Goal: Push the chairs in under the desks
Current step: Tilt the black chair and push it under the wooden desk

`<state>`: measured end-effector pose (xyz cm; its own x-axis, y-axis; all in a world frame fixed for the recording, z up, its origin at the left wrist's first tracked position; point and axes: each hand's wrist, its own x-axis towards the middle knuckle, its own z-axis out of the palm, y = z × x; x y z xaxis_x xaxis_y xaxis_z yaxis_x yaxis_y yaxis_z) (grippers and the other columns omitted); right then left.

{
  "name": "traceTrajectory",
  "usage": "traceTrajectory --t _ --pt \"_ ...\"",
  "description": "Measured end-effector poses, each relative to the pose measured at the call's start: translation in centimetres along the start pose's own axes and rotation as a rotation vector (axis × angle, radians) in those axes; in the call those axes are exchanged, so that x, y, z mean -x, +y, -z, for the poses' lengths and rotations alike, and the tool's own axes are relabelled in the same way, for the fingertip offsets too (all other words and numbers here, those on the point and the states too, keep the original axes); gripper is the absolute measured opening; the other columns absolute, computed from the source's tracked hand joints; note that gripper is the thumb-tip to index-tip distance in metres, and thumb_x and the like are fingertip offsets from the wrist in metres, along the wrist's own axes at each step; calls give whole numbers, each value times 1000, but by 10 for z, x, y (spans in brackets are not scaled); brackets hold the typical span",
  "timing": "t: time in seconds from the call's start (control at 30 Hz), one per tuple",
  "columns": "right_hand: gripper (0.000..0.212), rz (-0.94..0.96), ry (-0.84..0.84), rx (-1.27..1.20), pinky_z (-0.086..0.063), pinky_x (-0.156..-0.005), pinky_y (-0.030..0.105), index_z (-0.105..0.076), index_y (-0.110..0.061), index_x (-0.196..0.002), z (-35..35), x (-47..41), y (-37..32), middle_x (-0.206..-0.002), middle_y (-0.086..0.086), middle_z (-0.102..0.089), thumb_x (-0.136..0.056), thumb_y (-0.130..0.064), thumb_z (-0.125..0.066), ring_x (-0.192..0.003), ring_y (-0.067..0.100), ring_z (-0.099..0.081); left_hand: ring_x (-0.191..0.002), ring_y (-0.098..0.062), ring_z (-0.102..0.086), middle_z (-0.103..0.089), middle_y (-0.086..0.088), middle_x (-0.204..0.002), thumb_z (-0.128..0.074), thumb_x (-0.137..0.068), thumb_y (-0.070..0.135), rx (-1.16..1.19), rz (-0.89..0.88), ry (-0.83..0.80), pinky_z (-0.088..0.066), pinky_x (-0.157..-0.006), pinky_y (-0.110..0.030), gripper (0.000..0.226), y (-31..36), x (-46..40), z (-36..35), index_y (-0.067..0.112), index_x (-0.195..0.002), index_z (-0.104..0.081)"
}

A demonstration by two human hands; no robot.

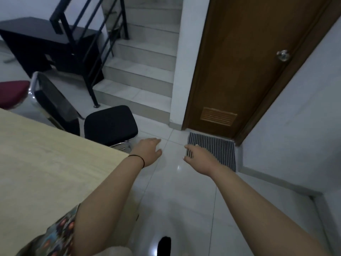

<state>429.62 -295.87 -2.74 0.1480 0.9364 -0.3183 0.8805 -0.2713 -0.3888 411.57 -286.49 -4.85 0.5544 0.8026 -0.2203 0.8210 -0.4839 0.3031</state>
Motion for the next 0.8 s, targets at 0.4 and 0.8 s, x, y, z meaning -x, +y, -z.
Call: traceTrajectory --t 0.4,0.8 --pt "57 233 0 179 -17 -116 42 -26 -19 -147 78 -202 -5 -154 9 -26 -98 -40 -43 -142 25 -22 -143 -22 -13 -18 -4 -155 -37 -97 35 -128 180 81 -5 -116 -42 57 -43 -161 69 16 -148 -19" --pt "58 571 -118 230 -21 -111 33 -24 -18 -149 185 -424 -62 -153 8 -28 -99 -39 -43 -137 25 -29 -139 -21 -22 -26 -3 -151 -37 -97 35 -57 532 230 -12 -116 -40 54 -93 -305 149 16 -145 -23"
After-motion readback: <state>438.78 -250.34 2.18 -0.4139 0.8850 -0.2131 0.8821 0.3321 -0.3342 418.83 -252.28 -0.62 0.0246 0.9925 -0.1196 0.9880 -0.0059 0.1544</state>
